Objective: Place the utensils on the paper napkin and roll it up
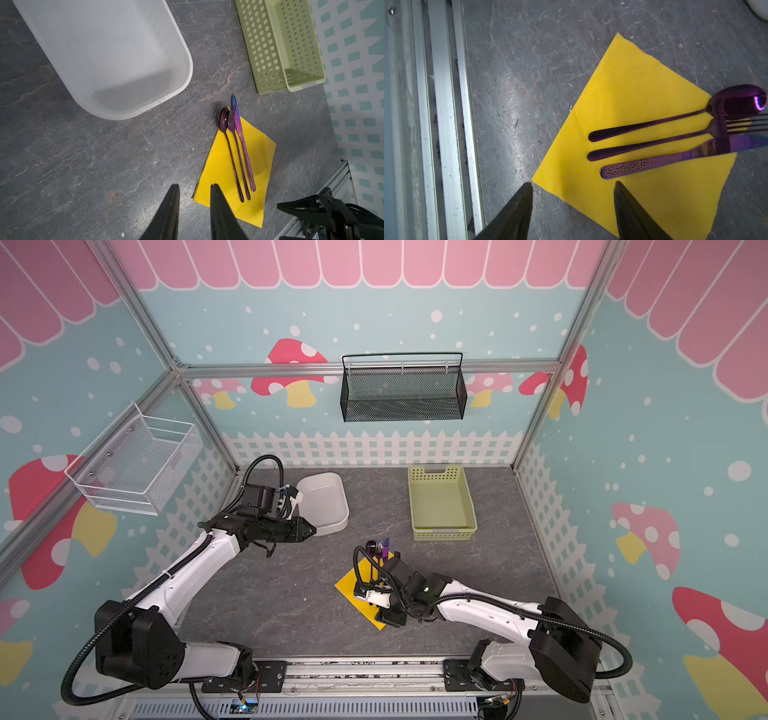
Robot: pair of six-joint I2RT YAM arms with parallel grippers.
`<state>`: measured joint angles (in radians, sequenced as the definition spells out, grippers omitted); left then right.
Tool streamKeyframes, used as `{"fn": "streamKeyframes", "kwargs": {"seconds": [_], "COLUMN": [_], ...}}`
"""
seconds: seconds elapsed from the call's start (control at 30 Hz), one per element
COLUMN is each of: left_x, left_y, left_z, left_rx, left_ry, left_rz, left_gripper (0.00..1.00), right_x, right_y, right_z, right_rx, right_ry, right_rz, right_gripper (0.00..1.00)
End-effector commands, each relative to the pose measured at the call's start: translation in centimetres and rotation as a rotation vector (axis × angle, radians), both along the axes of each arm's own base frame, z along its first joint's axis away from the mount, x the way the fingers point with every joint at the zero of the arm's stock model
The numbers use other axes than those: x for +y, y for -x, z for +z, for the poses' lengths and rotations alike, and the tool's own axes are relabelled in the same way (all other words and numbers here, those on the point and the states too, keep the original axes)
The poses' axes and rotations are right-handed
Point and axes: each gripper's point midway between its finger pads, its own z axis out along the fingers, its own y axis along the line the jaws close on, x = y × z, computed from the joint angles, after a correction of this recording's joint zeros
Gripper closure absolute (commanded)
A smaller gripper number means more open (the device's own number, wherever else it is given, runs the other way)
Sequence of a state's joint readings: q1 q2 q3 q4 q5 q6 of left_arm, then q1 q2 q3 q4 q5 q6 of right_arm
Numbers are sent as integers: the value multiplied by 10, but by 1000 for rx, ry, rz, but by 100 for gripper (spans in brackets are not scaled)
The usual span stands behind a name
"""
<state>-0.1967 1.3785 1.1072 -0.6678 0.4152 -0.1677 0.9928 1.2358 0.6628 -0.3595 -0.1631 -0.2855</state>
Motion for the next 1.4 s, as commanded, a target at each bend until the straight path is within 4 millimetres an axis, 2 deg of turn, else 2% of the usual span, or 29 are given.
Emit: {"fn": "streamKeyframes", "kwargs": {"seconds": [0.0,0.23,0.43,0.77,0.97,1.03,1.23,1.37], "left_x": [8,11,9,-28,-47,-51,-61,-61], "left_y": [0,0,6,21,34,39,47,47], "left_z": [0,-3,-3,-6,-10,-13,-23,-27], "left_rx": [-29,-29,-24,38,54,59,84,90], "left_ry": [-42,-58,-30,142,140,143,158,154], "left_rz": [2,16,32,51,24,21,16,23], "left_gripper": [72,72,72,73,73,73,73,73], "right_x": [1,7,-2,3,7,8,10,10], "right_y": [6,17,17,7,5,6,19,27], "right_z": [-7,-31,-47,-41,-34,-30,-28,-33], "right_rx": [-150,-235,-286,-342,-350,-354,-310,-264], "right_ry": [30,80,136,124,99,83,40,44], "right_rz": [141,157,145,124,115,115,167,195], "right_gripper": [34,32,32,34,41,47,64,67]}}
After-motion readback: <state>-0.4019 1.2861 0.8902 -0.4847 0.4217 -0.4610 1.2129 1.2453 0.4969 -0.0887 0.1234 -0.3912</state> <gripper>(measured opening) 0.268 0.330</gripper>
